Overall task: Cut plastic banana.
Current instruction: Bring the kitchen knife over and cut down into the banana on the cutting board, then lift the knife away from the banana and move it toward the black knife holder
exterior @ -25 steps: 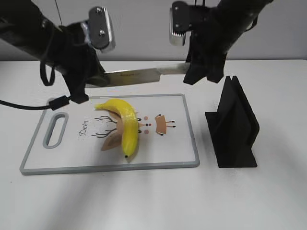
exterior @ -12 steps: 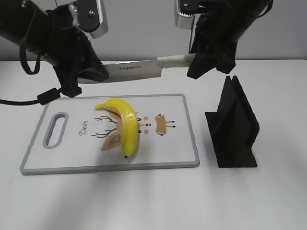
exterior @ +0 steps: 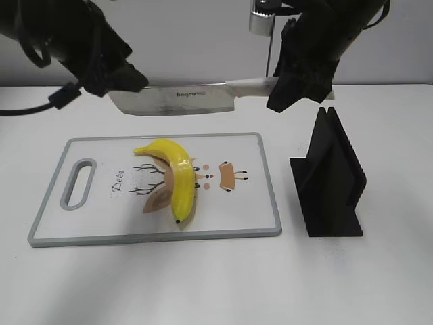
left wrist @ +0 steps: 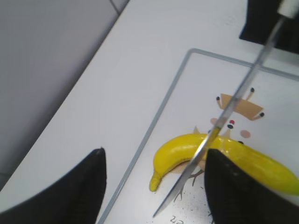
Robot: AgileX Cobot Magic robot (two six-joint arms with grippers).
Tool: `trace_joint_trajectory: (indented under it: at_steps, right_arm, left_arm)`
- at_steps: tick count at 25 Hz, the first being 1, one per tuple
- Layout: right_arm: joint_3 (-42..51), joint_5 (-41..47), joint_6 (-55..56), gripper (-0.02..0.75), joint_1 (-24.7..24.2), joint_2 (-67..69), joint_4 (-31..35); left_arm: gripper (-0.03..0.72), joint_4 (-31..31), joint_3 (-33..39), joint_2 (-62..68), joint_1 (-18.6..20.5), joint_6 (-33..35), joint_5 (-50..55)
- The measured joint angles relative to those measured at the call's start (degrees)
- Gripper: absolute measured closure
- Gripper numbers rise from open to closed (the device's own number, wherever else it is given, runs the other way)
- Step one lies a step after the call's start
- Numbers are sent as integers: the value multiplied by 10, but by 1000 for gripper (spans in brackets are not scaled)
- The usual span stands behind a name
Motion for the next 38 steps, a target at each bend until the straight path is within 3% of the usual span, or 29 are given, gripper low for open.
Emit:
trace_joint_trajectory:
  at_steps: [5,8,13,17,24,32,38]
  right_arm:
    - [-2,19,121,571,0,-22,-26]
    - [-13,28,252,571,0,-33,-72]
    - [-36,59,462,571,-2,-45,-137]
    - [-36,68,596,571,-3,-64,-157]
    - [77,-7,699,571,-3,-189,-153]
    - [261,-123,857,571,-3,-315,-197]
    - [340,-148,888,571,-3,-334,-202]
  left_arm:
    - [77,6,-4,-50,68,-151,11]
    - [97,44,-5,-81,119,-251,40]
    - [109,190,-33,-102,177,-481,150]
    - [111,275,-44,-103,188,-597,312]
    - [121,283,43,-176,188,-636,351]
    - [136,342,172,-371,188,-636,351]
    - [136,350,267,-541,188,-642,333]
